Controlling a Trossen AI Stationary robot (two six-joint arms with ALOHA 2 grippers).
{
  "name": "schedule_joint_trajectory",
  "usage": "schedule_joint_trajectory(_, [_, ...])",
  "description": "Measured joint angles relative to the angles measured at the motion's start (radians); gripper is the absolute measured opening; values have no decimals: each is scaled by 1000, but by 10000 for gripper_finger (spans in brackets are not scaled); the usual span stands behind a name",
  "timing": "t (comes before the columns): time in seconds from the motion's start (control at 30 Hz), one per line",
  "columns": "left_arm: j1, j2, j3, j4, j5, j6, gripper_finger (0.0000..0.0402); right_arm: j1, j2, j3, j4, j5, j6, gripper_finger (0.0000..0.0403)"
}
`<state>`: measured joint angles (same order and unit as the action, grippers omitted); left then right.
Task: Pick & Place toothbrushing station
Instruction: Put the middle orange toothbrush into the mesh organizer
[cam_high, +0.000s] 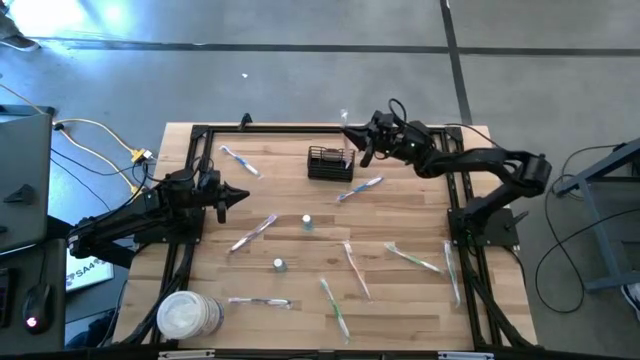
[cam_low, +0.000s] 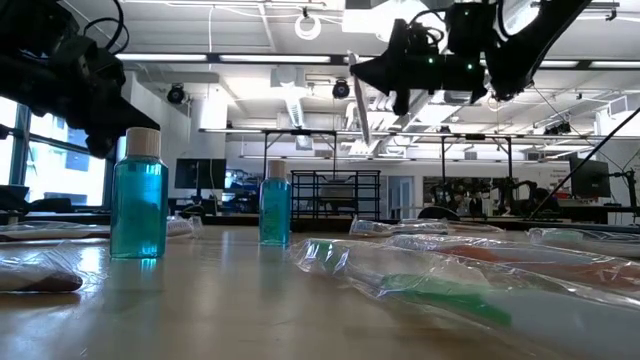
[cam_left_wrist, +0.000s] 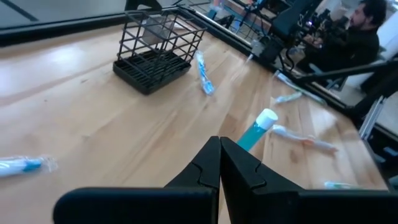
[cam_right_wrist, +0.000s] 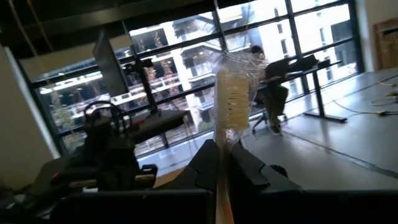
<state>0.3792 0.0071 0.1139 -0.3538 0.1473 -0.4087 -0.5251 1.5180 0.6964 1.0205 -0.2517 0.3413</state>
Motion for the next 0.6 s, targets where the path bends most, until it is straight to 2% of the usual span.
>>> schedule_joint_trajectory(0.2, [0, 0, 0, 0, -5, 22, 2, -6, 77, 0, 91, -27, -7, 7])
schedule_joint_trajectory(0.37, [0, 0, 0, 0, -5, 13, 2, -38, 134, 0, 148, -94, -3, 7])
schedule_joint_trajectory(0.6, [0, 0, 0, 0, -6, -15, 2, -59, 148, 0, 177, -156, -37, 7])
